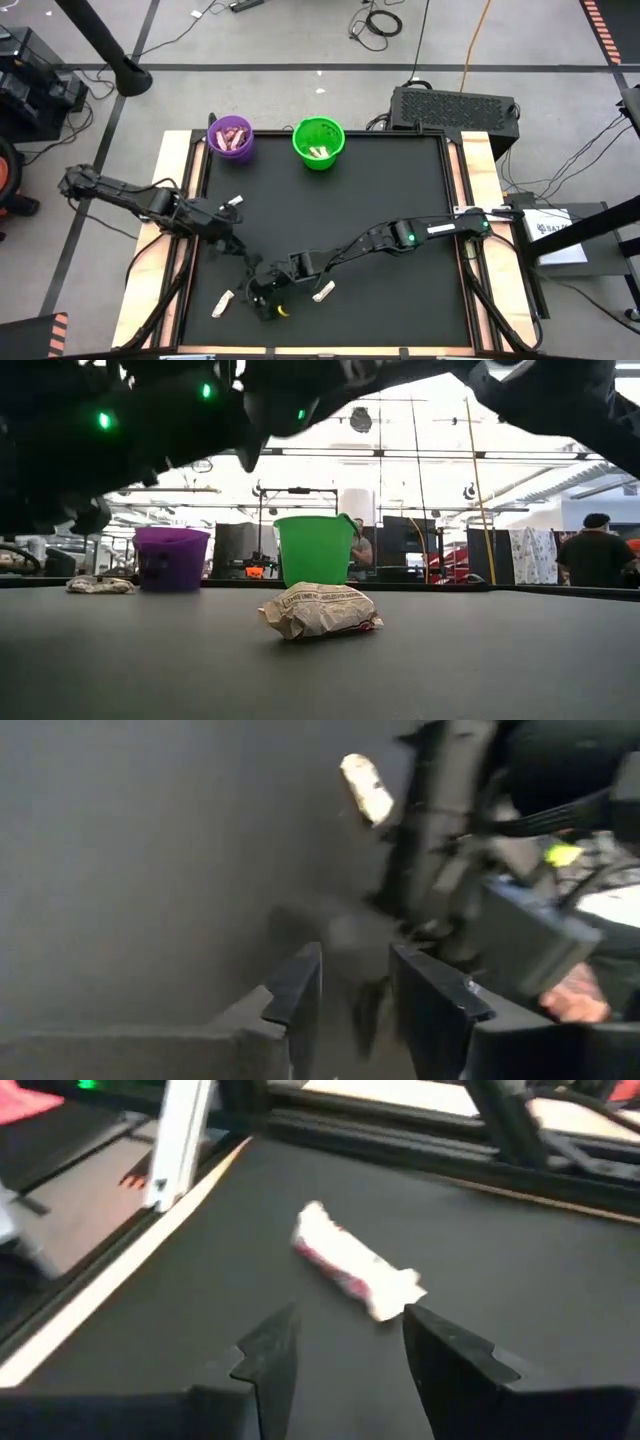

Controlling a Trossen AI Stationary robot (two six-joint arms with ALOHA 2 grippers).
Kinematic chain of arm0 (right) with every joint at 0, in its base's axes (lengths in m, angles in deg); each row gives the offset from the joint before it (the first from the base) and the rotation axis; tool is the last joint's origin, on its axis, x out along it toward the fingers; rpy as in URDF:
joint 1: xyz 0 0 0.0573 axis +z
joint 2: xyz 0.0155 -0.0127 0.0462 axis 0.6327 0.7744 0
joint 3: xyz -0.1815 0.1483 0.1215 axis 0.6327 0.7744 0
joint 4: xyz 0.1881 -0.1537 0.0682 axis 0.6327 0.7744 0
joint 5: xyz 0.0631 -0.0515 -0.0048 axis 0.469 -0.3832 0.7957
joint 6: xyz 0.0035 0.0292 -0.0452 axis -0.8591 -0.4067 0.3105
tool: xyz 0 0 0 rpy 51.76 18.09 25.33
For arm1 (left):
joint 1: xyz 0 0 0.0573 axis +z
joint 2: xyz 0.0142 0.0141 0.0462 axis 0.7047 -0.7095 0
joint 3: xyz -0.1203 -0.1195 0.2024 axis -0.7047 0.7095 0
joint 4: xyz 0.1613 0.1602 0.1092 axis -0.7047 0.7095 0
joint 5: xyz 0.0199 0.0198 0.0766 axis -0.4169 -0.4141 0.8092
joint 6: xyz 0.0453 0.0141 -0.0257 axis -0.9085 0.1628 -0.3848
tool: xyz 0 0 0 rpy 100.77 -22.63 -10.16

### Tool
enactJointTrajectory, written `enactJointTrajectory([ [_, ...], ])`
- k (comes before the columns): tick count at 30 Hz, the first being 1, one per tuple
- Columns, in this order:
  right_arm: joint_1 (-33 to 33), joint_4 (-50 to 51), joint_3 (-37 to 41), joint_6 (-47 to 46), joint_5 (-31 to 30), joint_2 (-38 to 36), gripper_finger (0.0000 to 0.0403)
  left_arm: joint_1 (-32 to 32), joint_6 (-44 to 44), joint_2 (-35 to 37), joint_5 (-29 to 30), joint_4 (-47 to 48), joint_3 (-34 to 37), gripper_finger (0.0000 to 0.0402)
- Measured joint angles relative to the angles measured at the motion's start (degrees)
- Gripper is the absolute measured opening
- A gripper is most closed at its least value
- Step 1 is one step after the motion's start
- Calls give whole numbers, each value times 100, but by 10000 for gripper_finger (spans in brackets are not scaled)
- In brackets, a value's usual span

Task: Sort candy by brand, put in halloween buckets
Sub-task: Put the white chocolate bar into the green bucket

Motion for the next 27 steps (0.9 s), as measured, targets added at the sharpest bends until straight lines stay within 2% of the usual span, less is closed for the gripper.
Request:
enactJointTrajectory([
  [3,117,264,0,30,0,-75,171,-451,460,-26,516,804,-392,107],
  [5,189,449,0,155,0,-94,171,-776,861,-55,592,1131,-516,91],
  [10,273,671,4,420,-37,-94,171,-1699,2108,-213,537,1221,-465,62],
  [15,222,697,4,289,-44,-94,171,-2447,3122,-749,612,1254,-463,57],
  [20,208,763,4,240,-46,-94,171,-2847,3268,-1583,876,1211,-461,57],
  [27,192,776,4,240,-44,-94,171,-2882,2928,-2620,756,921,-454,57],
])
